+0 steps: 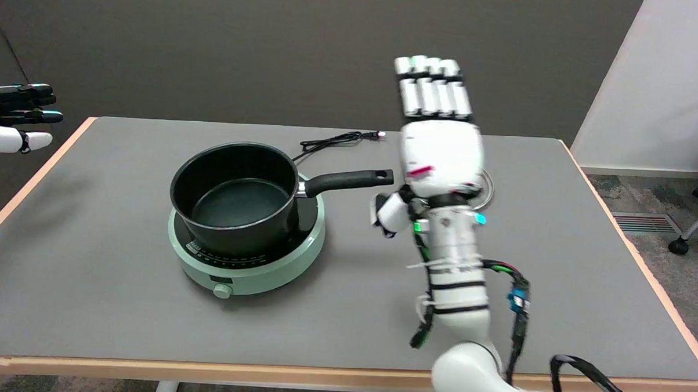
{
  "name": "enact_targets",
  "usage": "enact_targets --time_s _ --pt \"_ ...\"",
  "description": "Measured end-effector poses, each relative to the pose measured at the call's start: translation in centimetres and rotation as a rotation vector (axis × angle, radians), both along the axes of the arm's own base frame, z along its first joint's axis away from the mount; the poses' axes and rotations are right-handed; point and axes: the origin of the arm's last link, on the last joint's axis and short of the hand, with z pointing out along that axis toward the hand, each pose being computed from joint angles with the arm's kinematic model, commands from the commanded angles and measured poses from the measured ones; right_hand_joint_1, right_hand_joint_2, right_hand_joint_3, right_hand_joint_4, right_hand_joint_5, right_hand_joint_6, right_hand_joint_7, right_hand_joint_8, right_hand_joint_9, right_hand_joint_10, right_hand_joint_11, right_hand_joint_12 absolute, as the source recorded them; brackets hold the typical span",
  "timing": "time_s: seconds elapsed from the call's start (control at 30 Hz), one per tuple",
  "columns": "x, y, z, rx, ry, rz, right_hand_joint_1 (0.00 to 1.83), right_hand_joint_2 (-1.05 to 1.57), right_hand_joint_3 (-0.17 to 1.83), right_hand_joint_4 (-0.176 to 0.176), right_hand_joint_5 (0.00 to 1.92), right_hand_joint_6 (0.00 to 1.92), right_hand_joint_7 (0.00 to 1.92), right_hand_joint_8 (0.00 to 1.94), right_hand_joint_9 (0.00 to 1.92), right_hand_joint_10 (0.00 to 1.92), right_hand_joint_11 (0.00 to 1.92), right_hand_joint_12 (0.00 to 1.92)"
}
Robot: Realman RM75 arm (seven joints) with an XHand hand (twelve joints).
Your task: Pick up the pot lid.
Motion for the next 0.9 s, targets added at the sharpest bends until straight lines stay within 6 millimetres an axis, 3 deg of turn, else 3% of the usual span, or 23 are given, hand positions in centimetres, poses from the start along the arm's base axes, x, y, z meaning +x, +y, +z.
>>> enact_targets --time_s 0.07,0.1,0.13,0.33,0.4,0.47,0.63,0.9 --pt "0.2 1.2 1.2 -0.041 -0.012 0.042 1.09 -0.21 1.83 -0.020 0.15 0.15 0.15 0.15 0.15 0.15 0.15 0.15" --pt "0.2 1.8 1.8 -0.062 -0.021 0.064 1.08 -0.17 1.83 -0.042 0.17 0.17 0.17 0.17 0.17 0.17 0.17 0.17" --pt "0.2 2.2 2.3 -0.076 -0.028 0.077 1.07 -0.16 1.83 -0.176 0.19 0.19 0.19 0.19 0.19 0.19 0.19 0.19" --pt "-0.7 5.0 6.3 -0.155 -0.134 0.173 1.01 0.05 1.71 -0.176 0.41 0.41 0.41 0.41 0.41 0.41 0.41 0.41" --pt "-1.3 5.7 7.5 -0.165 -0.180 0.192 0.95 0.20 1.54 -0.176 0.54 0.54 0.54 0.54 0.54 0.54 0.54 0.54" --pt "-2.0 6.2 8.9 -0.166 -0.237 0.208 0.87 0.42 1.24 -0.176 0.65 0.65 0.65 0.65 0.65 0.65 0.65 0.65" --pt "-3.9 7.2 12.3 -0.138 -0.410 0.251 0.89 0.53 1.05 -0.176 0.59 0.59 0.59 0.59 0.59 0.59 0.59 0.59" --pt "-5.9 7.7 18.3 -0.044 -0.662 0.367 0.88 0.53 1.05 -0.176 0.54 0.54 0.54 0.54 0.54 0.54 0.54 0.54"
